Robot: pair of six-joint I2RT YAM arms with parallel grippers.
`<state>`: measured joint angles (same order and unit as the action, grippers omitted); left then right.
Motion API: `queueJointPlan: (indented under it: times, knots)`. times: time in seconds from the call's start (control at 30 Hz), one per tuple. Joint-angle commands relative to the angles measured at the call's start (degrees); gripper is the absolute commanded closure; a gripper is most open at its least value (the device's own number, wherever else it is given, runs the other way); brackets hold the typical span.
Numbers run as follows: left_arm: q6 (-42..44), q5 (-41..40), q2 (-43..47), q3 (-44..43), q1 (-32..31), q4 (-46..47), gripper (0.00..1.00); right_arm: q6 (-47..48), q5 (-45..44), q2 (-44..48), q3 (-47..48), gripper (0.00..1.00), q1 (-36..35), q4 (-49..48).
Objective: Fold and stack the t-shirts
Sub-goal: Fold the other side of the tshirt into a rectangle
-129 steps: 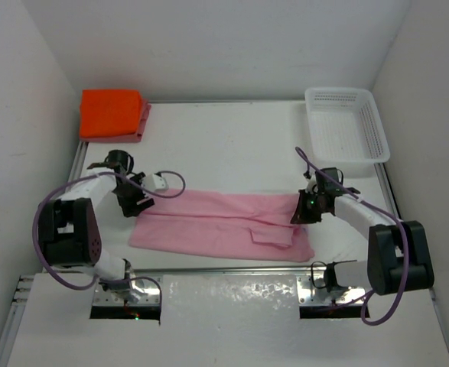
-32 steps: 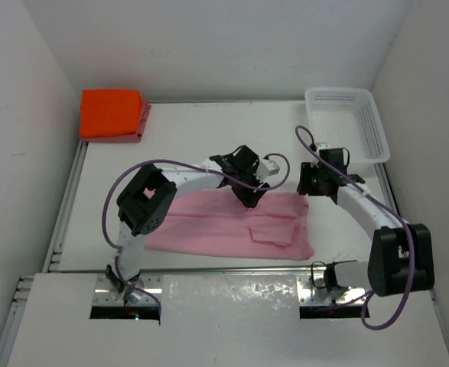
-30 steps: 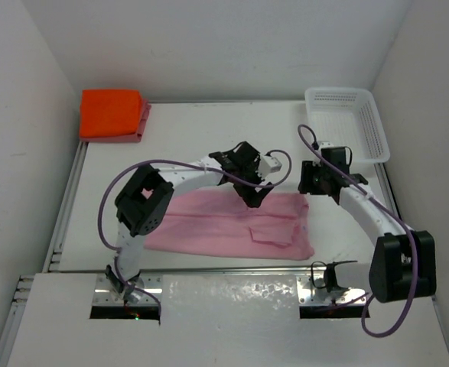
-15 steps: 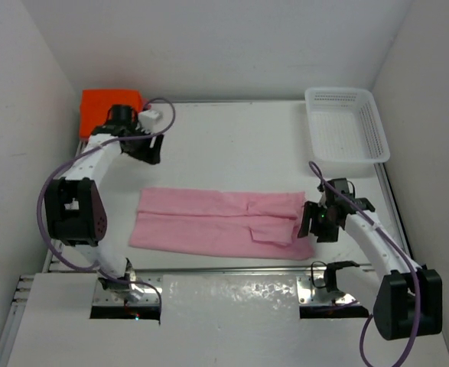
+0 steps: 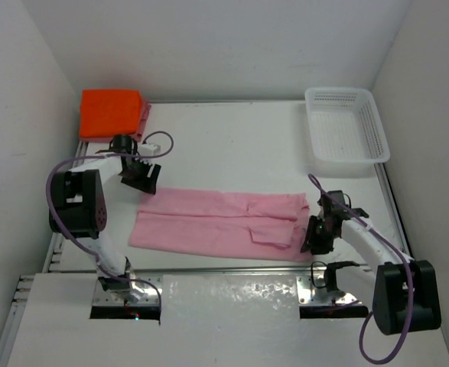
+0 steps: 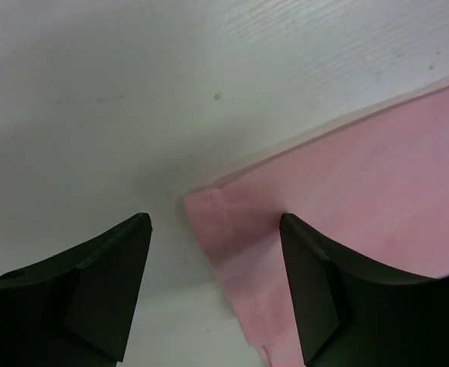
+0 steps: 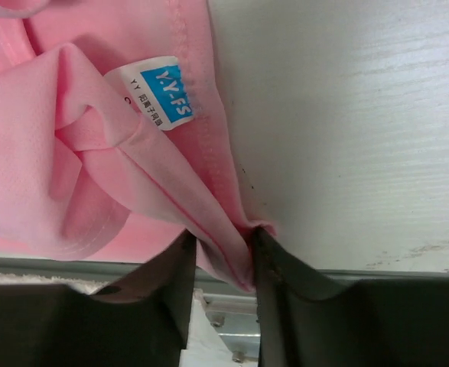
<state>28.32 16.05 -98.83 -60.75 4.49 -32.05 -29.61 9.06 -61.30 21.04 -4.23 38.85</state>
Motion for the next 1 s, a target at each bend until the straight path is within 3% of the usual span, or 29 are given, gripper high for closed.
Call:
queueJointPlan:
  times: [0.0, 0.07, 0.2, 0.37, 0.6, 0.77, 0.97]
  knots:
    - [0.69, -1.64, -1.02, 2.21, 0.34, 4.71, 0.34, -0.98, -3.7, -3.12, -3.46, 0.71, 0.1, -10.8]
    - [0.69, -2.6, -0.58, 2.92, 0.69, 5.42, 0.34, -0.72, -5.19, -5.05, -3.11, 0.83, 0.01, -11.78]
    - [0.95, -2.87, 0.74, 4.06, 2.18, 4.64, 0.34, 1.13, -8.26, -9.97, 1.53, 1.0, -0.6, -13.36]
    - [0.95, 1.26, 3.46, 2.31, 7.45, 1.65, 0.3, 3.67, -13.71, -16.82, 11.19, 1.0, -3.15, -13.98]
    - [1.92, 3.9, 6.28, -2.17, 14.13, -3.36, 0.27, 6.84, -18.02, -33.15, 28.51, 1.0, -6.23, -12.57]
    - [2.97, 2.84, 7.42, -2.62, 15.81, -3.98, 0.27, 9.91, -21.09, -41.87, 44.42, 1.0, -9.56, -8.53]
    - [2.89, 3.02, 7.42, -2.18, 15.9, -4.16, 0.26, 12.64, -24.35, -58.82, 64.1, 1.0, -9.57, -3.09]
